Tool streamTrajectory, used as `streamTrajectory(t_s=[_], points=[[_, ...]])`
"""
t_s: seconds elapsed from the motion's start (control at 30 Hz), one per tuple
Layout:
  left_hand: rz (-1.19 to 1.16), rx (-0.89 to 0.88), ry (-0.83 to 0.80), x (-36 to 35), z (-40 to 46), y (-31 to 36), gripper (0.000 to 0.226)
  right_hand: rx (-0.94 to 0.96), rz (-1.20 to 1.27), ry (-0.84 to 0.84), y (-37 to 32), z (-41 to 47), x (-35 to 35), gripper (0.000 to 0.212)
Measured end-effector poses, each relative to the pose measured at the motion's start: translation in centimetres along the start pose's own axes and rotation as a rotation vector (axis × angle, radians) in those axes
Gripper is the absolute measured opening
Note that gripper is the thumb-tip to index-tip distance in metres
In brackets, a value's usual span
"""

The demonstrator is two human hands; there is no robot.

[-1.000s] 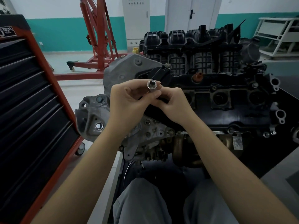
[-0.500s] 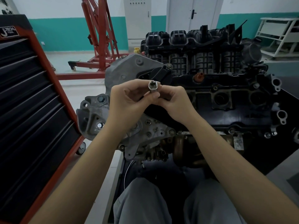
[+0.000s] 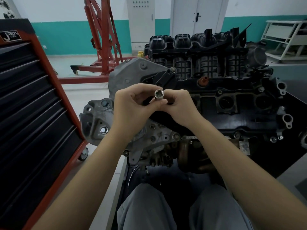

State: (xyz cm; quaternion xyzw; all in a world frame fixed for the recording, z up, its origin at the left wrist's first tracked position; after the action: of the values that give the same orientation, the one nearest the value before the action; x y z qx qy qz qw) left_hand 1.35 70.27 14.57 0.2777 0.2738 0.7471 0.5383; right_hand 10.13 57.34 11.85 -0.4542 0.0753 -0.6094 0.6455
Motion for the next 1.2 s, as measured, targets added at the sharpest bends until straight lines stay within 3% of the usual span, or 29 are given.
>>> streamTrajectory(t_s=[0.27, 0.47, 0.67, 0.83, 1.03, 1.2], points=[[-0.097, 0.020, -0.016, 0.16, -0.01, -0.08, 0.032, 0.012, -0.091, 0.012, 0.34, -0.61, -0.77, 0.022], [0.094, -0.039, 0.054, -0.12, -0.07, 0.01, 0.020, 0.050, -0.094, 0.128, 0.59, -0.68, -0.90, 0.017], [-0.079, 0.016, -0.021, -0.23, 0.29, -0.07, 0.028, 0.085, -0.062, 0.061, 0.28, -0.75, -0.92, 0.029], [0.032, -0.007, 0.034, -0.11, 0.11, -0.17, 0.022, 0.028, -0.067, 0.128, 0.66, -0.63, -0.66, 0.014], [-0.083, 0.021, -0.052, -0.15, 0.22, -0.21, 0.028, 0.056, -0.039, 0.078, 0.15, -0.75, -0.71, 0.024], [0.036, -0.026, -0.008, -0.20, 0.03, 0.01, 0.025, 0.013, -0.017, 0.143, 0.23, -0.79, -0.61, 0.015]])
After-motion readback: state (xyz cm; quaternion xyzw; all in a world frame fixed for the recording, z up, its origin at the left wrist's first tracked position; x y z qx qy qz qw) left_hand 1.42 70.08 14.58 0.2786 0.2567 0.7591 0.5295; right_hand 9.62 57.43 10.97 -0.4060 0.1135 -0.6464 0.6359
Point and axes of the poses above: each hand's wrist, its own z-axis towards the middle knuckle, its own x-axis out of the back of the hand, y = z × x, the point moved 2 cm from there along z, towards the middle knuckle, and after that the axes turned 3 degrees about -z, right-handed, at the moved point
